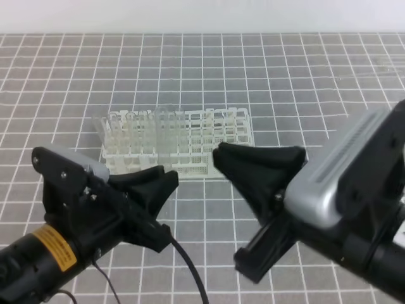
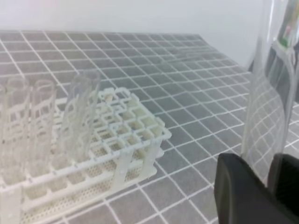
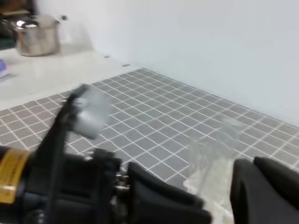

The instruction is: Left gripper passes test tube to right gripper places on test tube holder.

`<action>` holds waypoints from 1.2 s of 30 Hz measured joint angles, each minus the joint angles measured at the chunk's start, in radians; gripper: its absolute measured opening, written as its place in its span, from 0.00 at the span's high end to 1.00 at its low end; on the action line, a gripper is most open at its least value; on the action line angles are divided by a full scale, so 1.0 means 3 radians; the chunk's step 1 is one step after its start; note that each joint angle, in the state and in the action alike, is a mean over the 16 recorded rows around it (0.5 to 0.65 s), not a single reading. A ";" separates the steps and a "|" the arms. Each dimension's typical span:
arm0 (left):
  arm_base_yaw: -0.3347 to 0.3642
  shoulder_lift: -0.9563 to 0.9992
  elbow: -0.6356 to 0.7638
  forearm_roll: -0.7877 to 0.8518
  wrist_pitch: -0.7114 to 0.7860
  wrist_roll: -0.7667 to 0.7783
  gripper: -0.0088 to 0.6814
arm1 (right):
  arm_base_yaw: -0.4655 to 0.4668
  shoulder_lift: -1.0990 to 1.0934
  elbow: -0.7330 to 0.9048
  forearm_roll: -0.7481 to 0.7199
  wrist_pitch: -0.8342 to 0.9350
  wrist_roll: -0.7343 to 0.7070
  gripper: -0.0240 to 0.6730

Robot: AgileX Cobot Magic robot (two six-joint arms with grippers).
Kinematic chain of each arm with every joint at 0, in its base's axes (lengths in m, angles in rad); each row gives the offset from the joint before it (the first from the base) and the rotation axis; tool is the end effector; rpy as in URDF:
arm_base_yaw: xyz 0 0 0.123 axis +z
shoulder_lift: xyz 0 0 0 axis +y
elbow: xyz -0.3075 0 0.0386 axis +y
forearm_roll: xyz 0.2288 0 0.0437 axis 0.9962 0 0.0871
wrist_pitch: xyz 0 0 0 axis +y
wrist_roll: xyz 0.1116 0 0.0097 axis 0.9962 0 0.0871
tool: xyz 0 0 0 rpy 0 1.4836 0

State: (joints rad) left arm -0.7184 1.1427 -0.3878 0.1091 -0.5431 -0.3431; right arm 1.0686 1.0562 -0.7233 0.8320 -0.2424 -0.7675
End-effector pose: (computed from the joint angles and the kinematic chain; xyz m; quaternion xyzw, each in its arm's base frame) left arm 0.1577 -0.1462 0.2796 0.1924 0.7255 -0.3260 0.5748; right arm 0.1246 0.1856 0.3673 -0.3043 0.6686 0.3027 0.6072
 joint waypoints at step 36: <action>0.0000 0.0103 0.0014 0.0428 -0.0579 0.0004 0.94 | 0.0229 0.0871 -0.0475 0.0062 -0.0853 0.0481 0.30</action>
State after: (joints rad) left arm -0.7184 1.1735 -0.3836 0.2375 -0.7166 -0.3419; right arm 1.1373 1.3175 -0.8658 0.8504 -0.4985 -0.6230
